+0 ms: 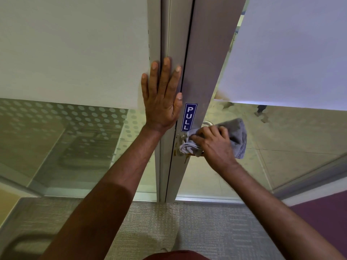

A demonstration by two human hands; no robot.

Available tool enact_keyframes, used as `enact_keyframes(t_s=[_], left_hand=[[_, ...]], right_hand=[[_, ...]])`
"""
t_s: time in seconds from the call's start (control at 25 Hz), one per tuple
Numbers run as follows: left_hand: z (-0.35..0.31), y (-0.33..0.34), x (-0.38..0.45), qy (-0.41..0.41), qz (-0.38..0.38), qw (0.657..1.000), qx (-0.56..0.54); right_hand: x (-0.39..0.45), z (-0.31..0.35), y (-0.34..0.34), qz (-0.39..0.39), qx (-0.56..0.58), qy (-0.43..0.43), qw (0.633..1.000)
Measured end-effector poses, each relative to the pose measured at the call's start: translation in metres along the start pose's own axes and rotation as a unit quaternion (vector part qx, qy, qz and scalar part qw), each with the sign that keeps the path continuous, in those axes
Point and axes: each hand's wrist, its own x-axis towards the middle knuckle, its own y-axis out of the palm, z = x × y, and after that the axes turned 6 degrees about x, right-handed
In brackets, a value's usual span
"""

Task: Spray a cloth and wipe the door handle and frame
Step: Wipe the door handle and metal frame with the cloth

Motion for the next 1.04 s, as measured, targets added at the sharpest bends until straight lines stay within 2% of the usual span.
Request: enact_keyframes(t_s=[0.08, 0.24, 0.32, 0.4, 0.48, 0.6, 0.72, 0.8, 0.88, 1.04], left_hand=[[0.001, 0.000, 0.000, 0.002, 0.001, 1.000, 0.003], [0.000, 0.001, -0.001, 0.001, -0.006, 1.000, 0.010], [0.000, 0.002, 0.000, -0.001, -0.012, 1.000, 0.012], [-0.001, 0.003, -0.001, 0.001, -0.014, 1.000, 0.013], [0.000, 0.003, -0.001, 0.005, -0.014, 1.000, 0.020], [0.000, 0.005, -0.002, 0.001, -0.016, 1.000, 0.022], [0.000, 0.004, -0.002, 0.001, -0.015, 1.000, 0.019], [0.000, 0.003, -0.002, 0.002, -0.014, 1.000, 0.020], [0.000, 0.003, -0.002, 0.002, -0.015, 1.000, 0.020], [0.000, 0.002, -0.001, -0.001, -0.012, 1.000, 0.016]], right_hand=[[0.003, 0.002, -0.004, 0.021, 0.031, 0.019, 0.999], [0.001, 0.013, -0.025, -0.006, 0.163, 0.124, 0.979], [-0.010, 0.040, -0.016, -0.005, 0.141, 0.125, 0.982], [-0.023, 0.067, 0.008, 0.067, 0.117, 0.113, 0.984], [-0.030, 0.079, 0.028, 0.099, 0.098, 0.115, 0.983], [-0.027, 0.082, 0.038, 0.084, 0.072, 0.132, 0.985], [-0.013, 0.087, 0.039, 0.101, 0.029, 0.138, 0.985], [-0.003, 0.084, 0.039, 0.124, 0.010, 0.120, 0.985], [-0.001, 0.076, 0.044, 0.110, -0.016, 0.087, 0.990], [0.011, 0.060, 0.048, 0.070, 0.033, 0.083, 0.994]])
